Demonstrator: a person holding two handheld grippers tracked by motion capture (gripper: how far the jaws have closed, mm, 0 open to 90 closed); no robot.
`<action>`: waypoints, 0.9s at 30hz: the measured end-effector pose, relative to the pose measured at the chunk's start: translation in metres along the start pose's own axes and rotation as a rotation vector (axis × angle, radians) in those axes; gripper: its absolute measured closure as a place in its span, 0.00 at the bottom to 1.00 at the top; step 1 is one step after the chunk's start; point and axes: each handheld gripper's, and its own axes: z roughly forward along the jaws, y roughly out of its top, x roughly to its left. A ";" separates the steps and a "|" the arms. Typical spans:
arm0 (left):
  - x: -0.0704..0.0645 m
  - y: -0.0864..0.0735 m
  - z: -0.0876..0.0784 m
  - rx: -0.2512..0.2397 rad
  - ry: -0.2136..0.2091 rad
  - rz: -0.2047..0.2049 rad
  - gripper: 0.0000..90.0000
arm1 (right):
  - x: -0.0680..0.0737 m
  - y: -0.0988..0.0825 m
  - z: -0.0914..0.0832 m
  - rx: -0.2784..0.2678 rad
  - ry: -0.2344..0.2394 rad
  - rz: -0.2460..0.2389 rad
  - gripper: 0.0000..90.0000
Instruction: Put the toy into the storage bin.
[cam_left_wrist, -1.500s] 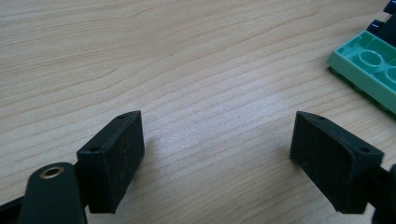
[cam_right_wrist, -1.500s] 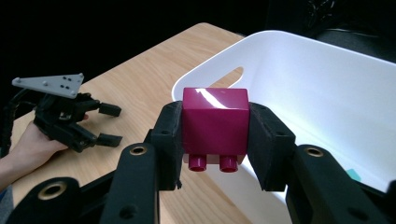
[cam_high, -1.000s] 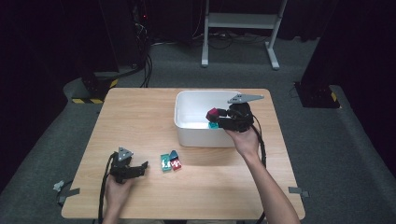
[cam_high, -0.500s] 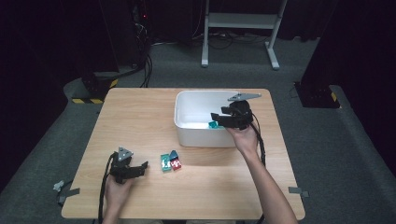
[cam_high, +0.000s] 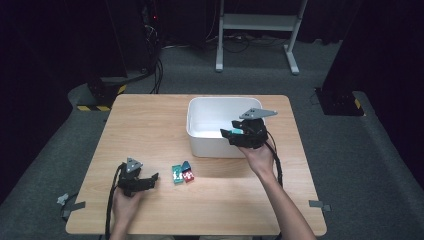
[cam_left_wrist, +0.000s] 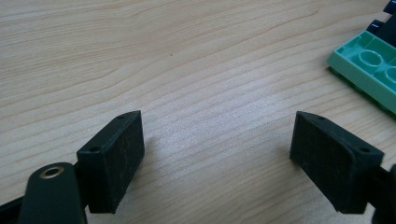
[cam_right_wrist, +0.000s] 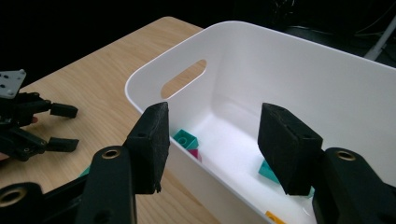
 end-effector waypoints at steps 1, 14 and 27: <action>0.000 0.000 0.000 0.000 0.000 0.000 0.20 | 0.003 -0.002 0.000 -0.005 0.008 -0.001 0.48; 0.000 0.000 0.000 0.000 0.001 0.000 0.20 | 0.030 -0.020 0.003 -0.037 0.052 -0.020 0.49; 0.000 0.000 0.000 0.000 0.001 0.000 0.20 | 0.053 -0.060 0.029 0.003 0.110 0.013 0.49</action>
